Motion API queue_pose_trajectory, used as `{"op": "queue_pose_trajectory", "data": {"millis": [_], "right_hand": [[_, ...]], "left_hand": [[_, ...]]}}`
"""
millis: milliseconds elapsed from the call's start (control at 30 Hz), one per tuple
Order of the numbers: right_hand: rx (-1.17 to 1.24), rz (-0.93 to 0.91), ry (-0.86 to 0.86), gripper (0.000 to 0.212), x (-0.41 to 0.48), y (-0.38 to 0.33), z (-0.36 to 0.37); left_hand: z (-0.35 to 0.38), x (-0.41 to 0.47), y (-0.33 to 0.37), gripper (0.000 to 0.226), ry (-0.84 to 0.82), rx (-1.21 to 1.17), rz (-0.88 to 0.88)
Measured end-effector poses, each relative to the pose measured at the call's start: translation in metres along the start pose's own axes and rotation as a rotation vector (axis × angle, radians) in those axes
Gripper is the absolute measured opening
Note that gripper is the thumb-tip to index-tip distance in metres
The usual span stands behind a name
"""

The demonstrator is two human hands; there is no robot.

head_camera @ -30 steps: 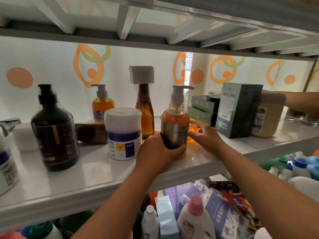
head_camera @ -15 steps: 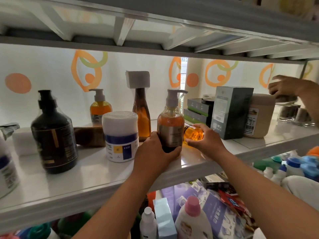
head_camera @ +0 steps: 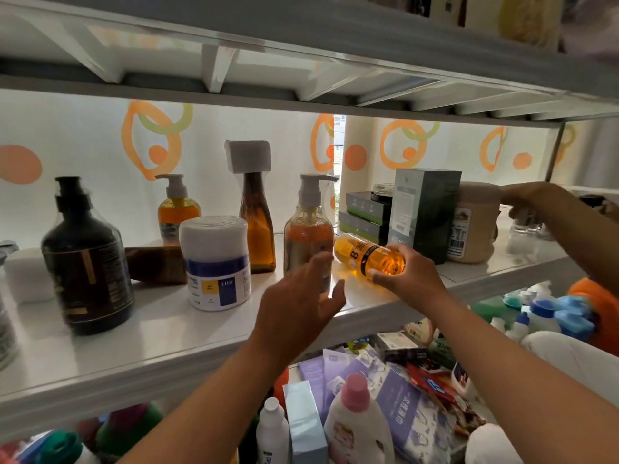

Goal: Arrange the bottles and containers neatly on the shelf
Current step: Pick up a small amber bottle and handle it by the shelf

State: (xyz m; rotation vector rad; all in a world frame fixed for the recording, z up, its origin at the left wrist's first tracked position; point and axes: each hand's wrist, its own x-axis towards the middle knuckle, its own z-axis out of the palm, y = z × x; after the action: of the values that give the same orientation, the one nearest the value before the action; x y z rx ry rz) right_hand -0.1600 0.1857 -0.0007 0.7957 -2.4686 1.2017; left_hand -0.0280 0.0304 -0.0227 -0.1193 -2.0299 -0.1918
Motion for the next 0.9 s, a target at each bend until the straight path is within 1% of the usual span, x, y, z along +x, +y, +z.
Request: {"op": "queue_pose_trajectory", "data": {"millis": [33,100,133,233,333,400,567,733,900], "right_hand": [[-0.001,0.004,0.007,0.064,-0.001,0.001,-0.001],[0.007,0.018,0.017,0.064,-0.003,0.003,-0.004],[0.012,0.023,0.021,0.064,-0.004,0.004,-0.005],[0.055,0.062,0.038,0.063,-0.007,0.01,-0.011],[0.082,0.101,0.053,0.062,-0.008,0.014,-0.018],[0.067,0.107,0.068,0.064,-0.009,0.017,-0.021],[0.056,0.151,0.093,0.065,-0.003,0.024,-0.024],[0.08,0.191,0.113,0.061,0.0,0.03,-0.024],[0.095,0.221,0.128,0.061,0.001,0.033,-0.023]], "left_hand": [[0.003,0.0,0.008,0.029,-0.026,-0.028,-0.001],[0.014,0.004,0.026,0.025,-0.13,-0.108,-0.071],[0.022,0.007,0.036,0.027,-0.175,-0.163,-0.122],[0.045,0.02,0.056,0.039,-0.221,-0.311,-0.302],[0.074,0.032,0.062,0.056,-0.365,-0.493,-0.53],[0.09,0.039,0.061,0.06,-0.431,-0.547,-0.601],[0.108,0.051,0.067,0.062,-0.584,-0.68,-0.664],[0.115,0.051,0.075,0.062,-0.635,-0.65,-0.649],[0.123,0.049,0.07,0.063,-0.65,-0.644,-0.641]]}}
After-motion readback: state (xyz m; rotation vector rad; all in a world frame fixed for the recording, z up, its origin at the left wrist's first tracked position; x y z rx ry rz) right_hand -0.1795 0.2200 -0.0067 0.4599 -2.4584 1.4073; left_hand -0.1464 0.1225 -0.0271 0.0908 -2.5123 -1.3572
